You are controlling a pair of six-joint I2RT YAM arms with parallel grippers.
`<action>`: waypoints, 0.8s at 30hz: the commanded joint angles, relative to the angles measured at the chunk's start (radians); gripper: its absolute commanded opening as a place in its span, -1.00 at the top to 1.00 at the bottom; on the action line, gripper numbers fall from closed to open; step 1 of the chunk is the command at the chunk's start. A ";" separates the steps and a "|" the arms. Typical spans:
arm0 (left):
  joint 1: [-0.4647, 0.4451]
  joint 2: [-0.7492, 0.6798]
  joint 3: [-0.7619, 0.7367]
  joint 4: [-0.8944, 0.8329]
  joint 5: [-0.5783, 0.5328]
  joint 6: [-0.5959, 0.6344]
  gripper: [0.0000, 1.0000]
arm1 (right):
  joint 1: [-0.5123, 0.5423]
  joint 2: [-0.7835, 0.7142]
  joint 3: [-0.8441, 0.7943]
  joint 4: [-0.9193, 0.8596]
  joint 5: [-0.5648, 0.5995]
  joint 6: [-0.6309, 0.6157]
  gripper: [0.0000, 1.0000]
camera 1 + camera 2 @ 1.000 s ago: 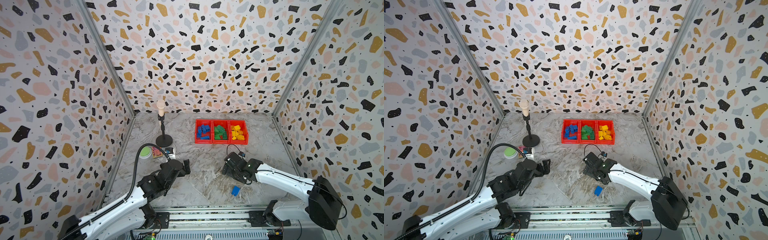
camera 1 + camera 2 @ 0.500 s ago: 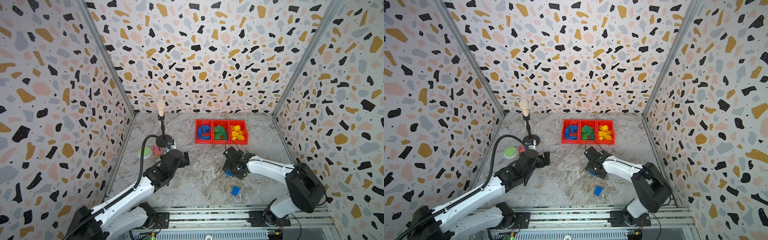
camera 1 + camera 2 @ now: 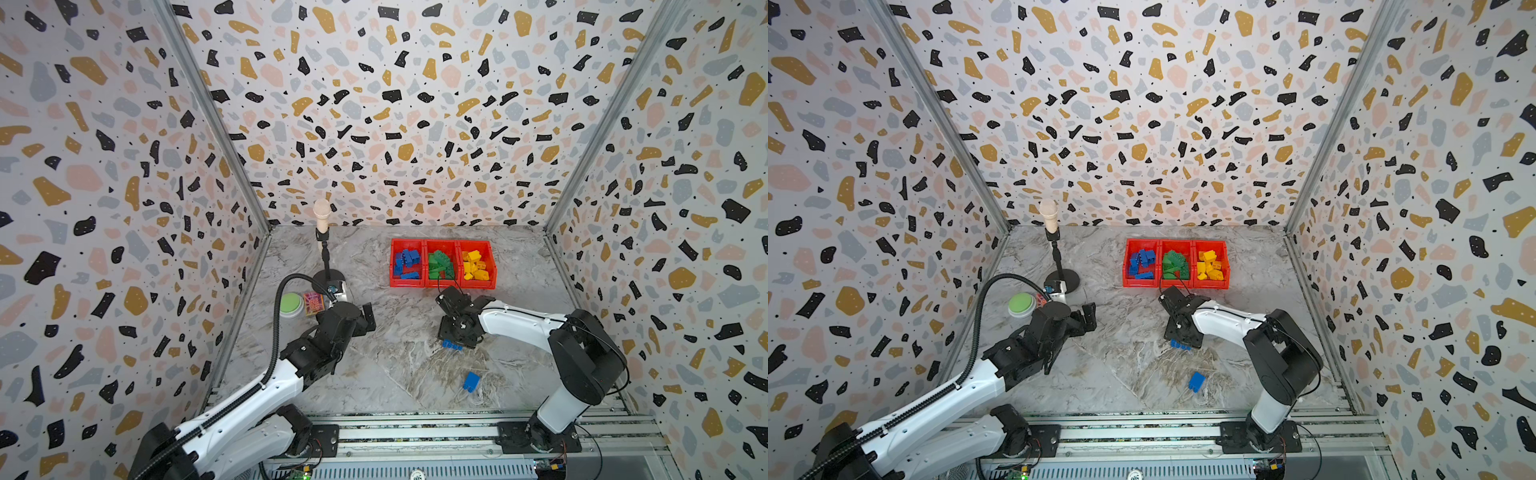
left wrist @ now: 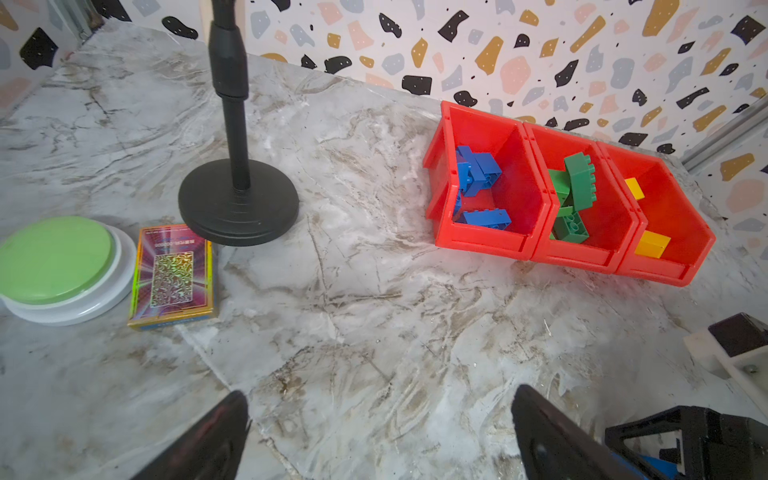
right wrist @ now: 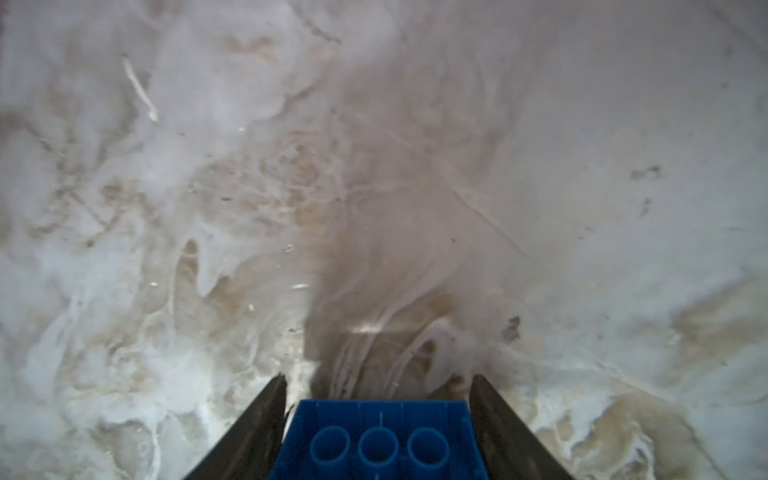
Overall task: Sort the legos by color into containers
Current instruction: 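Carry the blue brick with the right gripper and drop it into the blue bin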
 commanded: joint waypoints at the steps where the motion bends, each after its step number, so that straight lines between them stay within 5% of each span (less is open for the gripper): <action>1: 0.013 -0.031 -0.013 -0.016 -0.041 -0.012 -1.00 | 0.003 0.000 0.130 -0.047 0.006 -0.075 -0.06; 16: 0.089 -0.074 0.051 -0.110 -0.067 0.074 -0.99 | -0.104 0.505 1.010 0.031 -0.075 -0.382 -0.09; 21: 0.129 -0.068 0.076 -0.120 -0.056 0.101 -1.00 | -0.136 0.717 1.359 -0.042 -0.162 -0.408 -0.68; 24: 0.137 -0.048 0.092 -0.112 -0.038 0.107 -0.99 | -0.143 0.758 1.497 -0.121 -0.166 -0.424 -0.72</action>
